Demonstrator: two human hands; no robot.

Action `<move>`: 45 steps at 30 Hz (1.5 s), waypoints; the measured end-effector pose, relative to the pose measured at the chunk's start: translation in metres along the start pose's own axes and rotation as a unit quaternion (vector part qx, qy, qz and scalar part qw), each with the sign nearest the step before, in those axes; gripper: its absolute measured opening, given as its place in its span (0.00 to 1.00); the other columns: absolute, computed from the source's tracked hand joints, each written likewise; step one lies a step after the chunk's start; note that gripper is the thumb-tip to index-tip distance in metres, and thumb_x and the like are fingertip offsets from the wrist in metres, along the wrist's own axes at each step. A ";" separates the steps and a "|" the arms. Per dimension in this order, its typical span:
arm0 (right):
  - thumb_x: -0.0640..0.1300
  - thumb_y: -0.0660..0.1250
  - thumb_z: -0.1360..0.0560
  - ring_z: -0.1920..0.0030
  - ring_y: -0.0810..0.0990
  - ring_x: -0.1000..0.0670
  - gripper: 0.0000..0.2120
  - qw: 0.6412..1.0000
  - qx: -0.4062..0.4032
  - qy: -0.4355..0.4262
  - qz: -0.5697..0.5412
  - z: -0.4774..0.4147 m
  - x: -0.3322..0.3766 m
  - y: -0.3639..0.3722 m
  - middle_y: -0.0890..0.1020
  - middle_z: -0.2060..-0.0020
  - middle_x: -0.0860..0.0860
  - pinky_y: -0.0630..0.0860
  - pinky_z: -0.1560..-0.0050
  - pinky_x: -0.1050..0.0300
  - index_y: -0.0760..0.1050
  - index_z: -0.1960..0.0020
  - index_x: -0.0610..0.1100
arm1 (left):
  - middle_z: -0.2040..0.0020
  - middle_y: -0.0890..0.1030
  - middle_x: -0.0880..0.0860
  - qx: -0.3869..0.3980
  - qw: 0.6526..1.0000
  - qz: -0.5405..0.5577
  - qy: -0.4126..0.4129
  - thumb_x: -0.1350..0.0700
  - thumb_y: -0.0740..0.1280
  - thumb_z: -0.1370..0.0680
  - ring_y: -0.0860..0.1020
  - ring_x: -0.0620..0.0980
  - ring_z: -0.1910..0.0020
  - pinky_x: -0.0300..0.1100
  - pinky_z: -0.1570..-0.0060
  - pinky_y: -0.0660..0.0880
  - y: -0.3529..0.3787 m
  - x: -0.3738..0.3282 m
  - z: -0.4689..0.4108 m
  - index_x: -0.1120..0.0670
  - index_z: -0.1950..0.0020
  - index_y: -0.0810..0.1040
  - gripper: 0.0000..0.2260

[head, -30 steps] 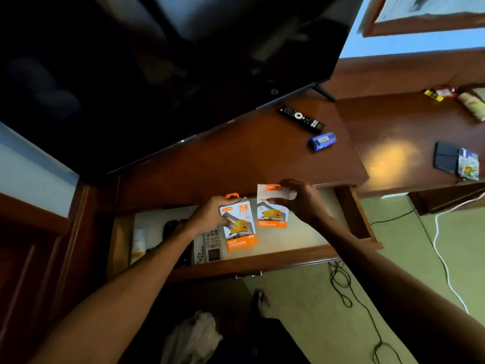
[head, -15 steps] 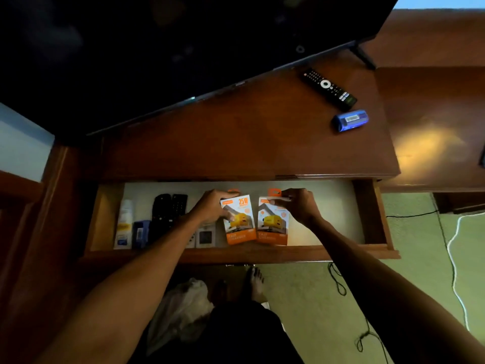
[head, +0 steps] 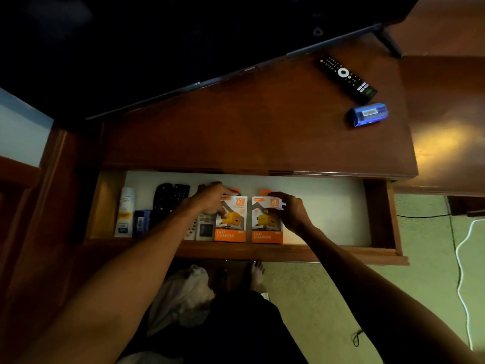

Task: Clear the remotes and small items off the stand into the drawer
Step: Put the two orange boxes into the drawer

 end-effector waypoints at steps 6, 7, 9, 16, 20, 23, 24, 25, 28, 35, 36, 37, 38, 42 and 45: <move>0.46 0.77 0.32 0.49 0.83 0.46 0.18 0.999 -0.022 -0.003 0.025 -0.004 0.010 0.009 0.84 0.48 0.44 0.81 0.49 0.49 0.79 0.44 0.44 | 0.29 0.73 0.52 0.002 1.000 -0.003 -0.002 0.61 0.79 0.34 0.70 0.53 0.31 0.42 0.40 0.66 0.000 0.002 -0.001 0.48 0.28 0.70 0.37; 0.46 0.77 0.33 0.49 0.83 0.46 0.19 0.999 -0.022 -0.009 0.038 -0.004 0.014 0.011 0.84 0.48 0.44 0.81 0.48 0.48 0.79 0.44 0.44 | 0.29 0.74 0.51 0.002 1.000 0.007 -0.005 0.61 0.79 0.34 0.71 0.53 0.31 0.42 0.41 0.66 0.001 0.003 0.000 0.49 0.28 0.71 0.36; 0.47 0.77 0.33 0.49 0.83 0.45 0.19 0.998 -0.023 -0.012 0.052 -0.005 0.017 0.013 0.84 0.48 0.44 0.81 0.48 0.47 0.79 0.45 0.44 | 0.33 0.77 0.50 -0.009 1.000 0.011 -0.005 0.59 0.80 0.36 0.74 0.52 0.34 0.44 0.39 0.66 0.000 0.004 0.005 0.48 0.29 0.72 0.36; 0.47 0.78 0.34 0.50 0.83 0.43 0.20 0.997 -0.051 0.022 0.057 -0.002 0.017 0.017 0.84 0.50 0.42 0.81 0.50 0.45 0.79 0.46 0.43 | 0.44 0.81 0.51 -0.044 0.998 0.043 0.020 0.58 0.81 0.37 0.79 0.53 0.44 0.54 0.41 0.77 0.004 0.018 0.009 0.50 0.32 0.75 0.34; 0.47 0.77 0.33 0.50 0.83 0.43 0.20 0.996 -0.063 0.038 0.045 0.001 0.017 0.021 0.84 0.49 0.42 0.81 0.50 0.49 0.78 0.45 0.42 | 0.44 0.74 0.54 -0.047 0.998 0.031 0.021 0.55 0.80 0.35 0.75 0.55 0.43 0.54 0.40 0.74 0.005 0.019 0.011 0.47 0.30 0.73 0.34; 0.47 0.77 0.32 0.48 0.82 0.42 0.20 0.996 -0.059 0.041 0.049 0.003 0.018 0.024 0.83 0.47 0.41 0.81 0.50 0.50 0.77 0.43 0.42 | 0.41 0.76 0.55 -0.033 0.999 0.030 0.027 0.54 0.80 0.35 0.76 0.54 0.43 0.53 0.41 0.75 0.008 0.020 0.008 0.47 0.30 0.72 0.35; 0.47 0.76 0.32 0.48 0.82 0.42 0.20 0.996 -0.056 0.041 0.051 0.003 0.017 0.025 0.83 0.47 0.41 0.81 0.49 0.47 0.77 0.43 0.42 | 0.40 0.76 0.55 -0.030 0.999 0.022 0.027 0.54 0.79 0.35 0.76 0.54 0.42 0.52 0.40 0.75 0.008 0.020 0.008 0.47 0.29 0.71 0.36; 0.47 0.76 0.32 0.47 0.82 0.41 0.21 0.996 -0.049 0.041 0.056 0.004 0.018 0.025 0.83 0.46 0.41 0.81 0.48 0.45 0.76 0.42 0.42 | 0.39 0.76 0.54 -0.031 0.999 0.008 0.028 0.53 0.79 0.34 0.74 0.55 0.39 0.52 0.39 0.73 0.008 0.021 0.008 0.46 0.28 0.70 0.36; 0.48 0.75 0.30 0.42 0.80 0.39 0.27 0.996 -0.027 0.028 0.075 0.010 0.029 0.025 0.79 0.40 0.39 0.79 0.44 0.43 0.71 0.35 0.41 | 0.35 0.75 0.52 -0.048 0.996 -0.054 0.043 0.50 0.73 0.28 0.66 0.57 0.33 0.53 0.39 0.64 0.002 0.014 0.016 0.43 0.25 0.65 0.33; 0.57 0.66 0.24 0.46 0.81 0.43 0.23 0.984 -0.058 -0.037 0.165 0.046 0.069 -0.048 0.79 0.38 0.44 0.78 0.48 0.48 0.74 0.36 0.42 | 0.35 0.79 0.51 -0.086 0.987 -0.071 0.118 0.47 0.66 0.22 0.79 0.51 0.41 0.49 0.45 0.77 -0.037 -0.047 0.049 0.47 0.29 0.70 0.21; 0.55 0.66 0.24 0.49 0.83 0.44 0.21 0.983 -0.080 -0.043 0.161 0.048 0.074 -0.068 0.81 0.41 0.44 0.79 0.50 0.48 0.75 0.38 0.43 | 0.37 0.80 0.52 -0.083 0.986 -0.051 0.136 0.47 0.66 0.22 0.80 0.50 0.43 0.46 0.48 0.78 -0.046 -0.063 0.049 0.48 0.31 0.72 0.20; 0.53 0.68 0.24 0.52 0.84 0.44 0.17 0.982 -0.101 -0.047 0.150 0.050 0.078 -0.089 0.82 0.44 0.45 0.79 0.52 0.48 0.76 0.41 0.43 | 0.39 0.81 0.53 -0.087 0.983 -0.032 0.157 0.48 0.67 0.22 0.81 0.50 0.45 0.43 0.50 0.77 -0.056 -0.081 0.049 0.50 0.32 0.74 0.19; 0.51 0.69 0.25 0.54 0.84 0.43 0.14 0.981 -0.122 -0.052 0.143 0.051 0.080 -0.109 0.84 0.47 0.45 0.79 0.53 0.49 0.77 0.43 0.43 | 0.41 0.82 0.53 -0.096 0.979 -0.023 0.178 0.48 0.67 0.22 0.81 0.50 0.47 0.41 0.51 0.75 -0.066 -0.101 0.048 0.51 0.33 0.76 0.18; 0.52 0.69 0.26 0.52 0.84 0.43 0.13 0.962 -0.194 -0.044 0.187 0.042 0.084 -0.184 0.85 0.51 0.48 0.79 0.52 0.48 0.75 0.44 0.48 | 0.48 0.81 0.48 -0.148 0.960 -0.026 0.235 0.48 0.66 0.22 0.80 0.49 0.50 0.44 0.51 0.77 -0.109 -0.180 0.035 0.48 0.36 0.77 0.14; 0.52 0.69 0.26 0.45 0.81 0.40 0.19 0.952 -0.198 -0.024 0.231 0.020 0.086 -0.232 0.82 0.43 0.46 0.78 0.47 0.45 0.73 0.38 0.48 | 0.48 0.80 0.47 -0.178 0.950 -0.041 0.255 0.48 0.65 0.21 0.78 0.47 0.50 0.45 0.50 0.77 -0.137 -0.234 0.009 0.46 0.36 0.76 0.14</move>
Point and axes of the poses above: each hand's wrist, its own z-axis away from the middle knuckle, its own y-axis out of the palm, x = y × z, the point moved 5 cm from there along -z, towards the middle knuckle
